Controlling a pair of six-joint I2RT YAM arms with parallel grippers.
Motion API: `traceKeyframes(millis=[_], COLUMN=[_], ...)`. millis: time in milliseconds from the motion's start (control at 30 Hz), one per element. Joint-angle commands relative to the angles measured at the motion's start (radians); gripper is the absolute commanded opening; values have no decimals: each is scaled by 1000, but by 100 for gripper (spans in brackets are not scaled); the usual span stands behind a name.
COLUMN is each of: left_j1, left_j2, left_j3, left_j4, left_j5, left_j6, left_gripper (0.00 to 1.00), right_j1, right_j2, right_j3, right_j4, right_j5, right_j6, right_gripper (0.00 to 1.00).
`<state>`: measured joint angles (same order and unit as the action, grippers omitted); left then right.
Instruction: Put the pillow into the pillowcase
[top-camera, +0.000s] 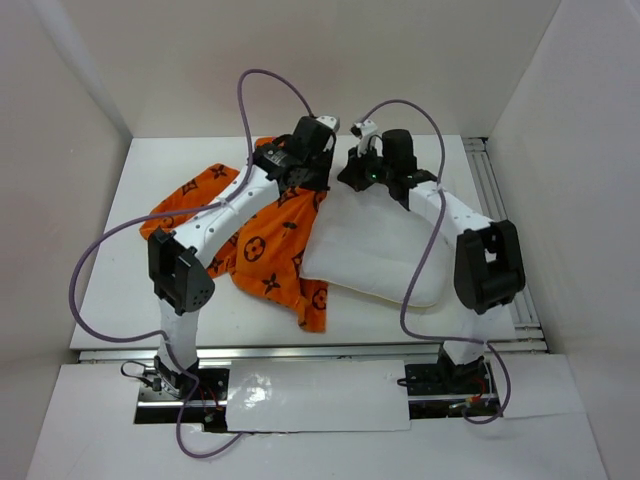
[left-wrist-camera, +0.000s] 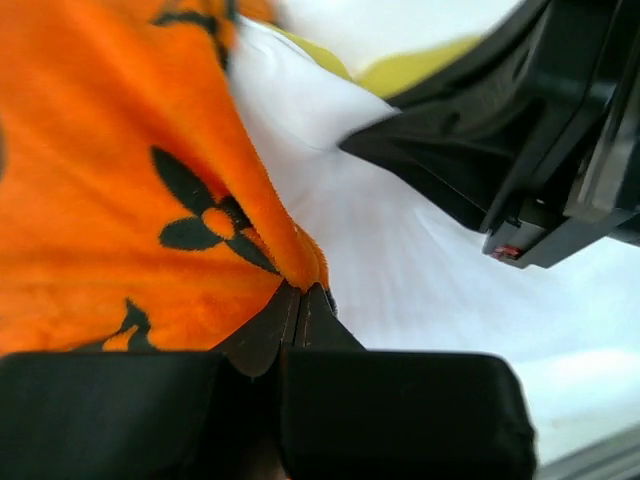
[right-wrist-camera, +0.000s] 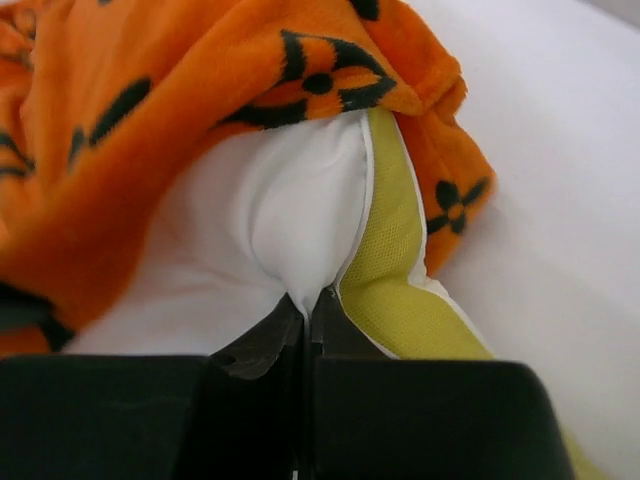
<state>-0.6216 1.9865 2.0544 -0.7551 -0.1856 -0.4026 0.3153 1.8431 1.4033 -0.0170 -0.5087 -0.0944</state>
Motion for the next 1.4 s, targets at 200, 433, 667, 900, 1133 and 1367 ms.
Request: traceKeyframes(millis=[200, 433, 667, 900, 1133, 1367], left_j1=[-105, -115, -183, -282, -273, -162], left_j2=[-45, -47, -57, -72, -52, 2], left_j3=[41, 151, 115, -113, -159, 16], left_j4=[79, 85, 154, 240, 174, 33], left_j5=[100, 95, 331, 476, 302, 132], left_j6=[-19, -31, 7, 41, -30, -116], left_gripper=[0, 0, 0, 0, 0, 62], right_j1=[13, 13, 42, -16, -70, -88], right_j2=[-205, -408, -380, -470, -499, -499], right_j3=[-75, -272, -360, -524, -595, -577], right_j4=[229, 279, 449, 626, 653, 579], right_j5=[84, 119, 217, 421, 322, 250], right_j6=[225, 285, 482, 680, 679, 631], right_gripper=[0, 0, 0, 0, 0, 0])
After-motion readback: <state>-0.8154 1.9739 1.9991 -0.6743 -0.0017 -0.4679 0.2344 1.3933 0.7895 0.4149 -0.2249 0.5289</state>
